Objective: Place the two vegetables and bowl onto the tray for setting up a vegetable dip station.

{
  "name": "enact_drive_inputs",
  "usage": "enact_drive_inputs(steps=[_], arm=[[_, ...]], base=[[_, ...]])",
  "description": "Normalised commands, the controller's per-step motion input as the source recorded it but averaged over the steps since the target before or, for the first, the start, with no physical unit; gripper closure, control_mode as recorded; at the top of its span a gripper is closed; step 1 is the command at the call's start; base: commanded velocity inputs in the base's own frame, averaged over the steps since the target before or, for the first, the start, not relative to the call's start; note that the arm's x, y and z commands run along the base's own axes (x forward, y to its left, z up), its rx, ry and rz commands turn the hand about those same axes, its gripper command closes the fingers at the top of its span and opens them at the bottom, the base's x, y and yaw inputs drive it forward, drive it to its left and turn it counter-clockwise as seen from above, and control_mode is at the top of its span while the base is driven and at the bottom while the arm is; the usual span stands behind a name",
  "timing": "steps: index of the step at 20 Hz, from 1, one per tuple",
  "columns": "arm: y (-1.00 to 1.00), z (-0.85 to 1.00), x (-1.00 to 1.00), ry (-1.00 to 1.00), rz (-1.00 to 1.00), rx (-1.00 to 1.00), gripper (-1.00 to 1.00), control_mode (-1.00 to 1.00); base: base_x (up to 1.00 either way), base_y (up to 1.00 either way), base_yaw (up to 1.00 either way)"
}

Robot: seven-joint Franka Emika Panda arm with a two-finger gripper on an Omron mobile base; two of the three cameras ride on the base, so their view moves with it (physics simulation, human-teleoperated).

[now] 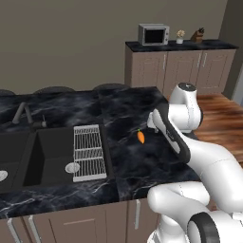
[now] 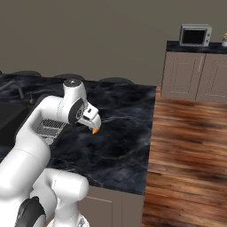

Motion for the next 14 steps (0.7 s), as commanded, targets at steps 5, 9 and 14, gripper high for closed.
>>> enact_drive_inputs(steps=[5, 9, 14], arm=[[0.00, 0.00, 0.00, 0.00, 0.00, 0.00, -1.00, 1.00], [0.00, 0.00, 0.00, 0.00, 0.00, 0.00, -1.00, 1.00], [0.00, 0.00, 0.00, 0.00, 0.00, 0.00, -1.00, 1.00]], base=[[0.00, 0.00, 0.00], [0.00, 0.00, 0.00], [0.00, 0.00, 0.00]])
